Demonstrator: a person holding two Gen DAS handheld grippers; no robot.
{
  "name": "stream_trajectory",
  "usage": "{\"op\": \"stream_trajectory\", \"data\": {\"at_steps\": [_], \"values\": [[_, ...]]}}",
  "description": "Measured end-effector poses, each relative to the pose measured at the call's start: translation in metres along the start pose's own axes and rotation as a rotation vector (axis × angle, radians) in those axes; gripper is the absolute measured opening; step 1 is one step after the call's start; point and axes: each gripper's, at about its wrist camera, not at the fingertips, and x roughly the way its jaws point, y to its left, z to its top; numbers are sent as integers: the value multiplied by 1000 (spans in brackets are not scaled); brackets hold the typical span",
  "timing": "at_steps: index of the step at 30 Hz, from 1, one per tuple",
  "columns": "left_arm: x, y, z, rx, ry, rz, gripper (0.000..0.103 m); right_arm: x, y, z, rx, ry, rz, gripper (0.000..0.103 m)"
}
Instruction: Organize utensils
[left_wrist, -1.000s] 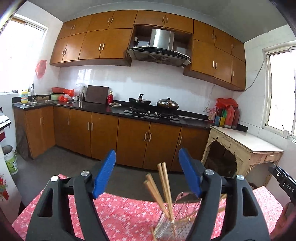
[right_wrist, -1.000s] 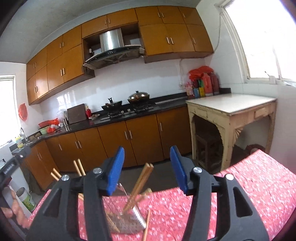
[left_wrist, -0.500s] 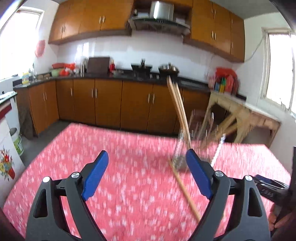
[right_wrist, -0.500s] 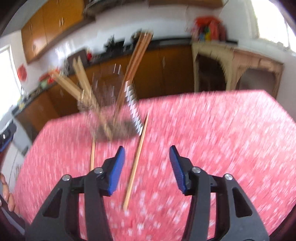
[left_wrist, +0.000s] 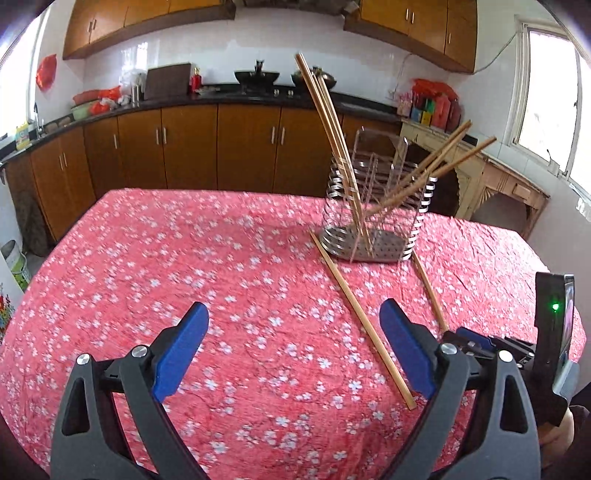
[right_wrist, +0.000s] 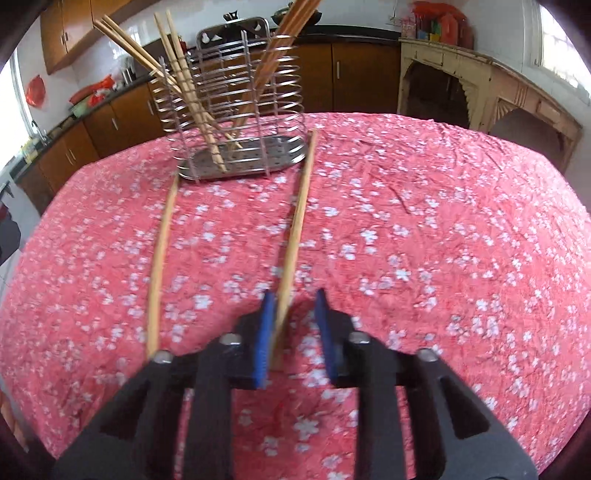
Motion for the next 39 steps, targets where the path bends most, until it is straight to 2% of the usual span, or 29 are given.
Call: {"op": "stream_trajectory", "data": {"at_steps": [2,6,10,14,17,20,22,24,31,36,39], "values": [[7,-6,-3,3,24,-3,93,1,-11,4,38,4,5,8],[24,-23,-8,27,76,-21,92,6,-52,16,161,2,-76,8],[44,-41,-13,50,139,-34,86,11,-99,27,298,-2,-130,8],[67,-55,-16,42,216,-32,76,12,-115,29,330,0,-129,8],[81,-62,-18,28,261,-25,63,14,-117,30,317,-3,-135,8],[88,-66,-20,41,266,11,41,12,-115,28,305,-7,-140,8],[90,-65,-19,55,270,39,19,11,-114,29,298,-8,-142,8],[92,-54,-15,35,278,36,9,13,-113,29,291,-8,-143,8],[100,7,4,21,272,97,7,23,-114,43,246,-4,-146,8],[106,20,10,71,259,61,8,24,-112,43,204,-15,-160,8],[101,28,5,27,245,15,9,24,-106,41,158,-31,-186,8]]}}
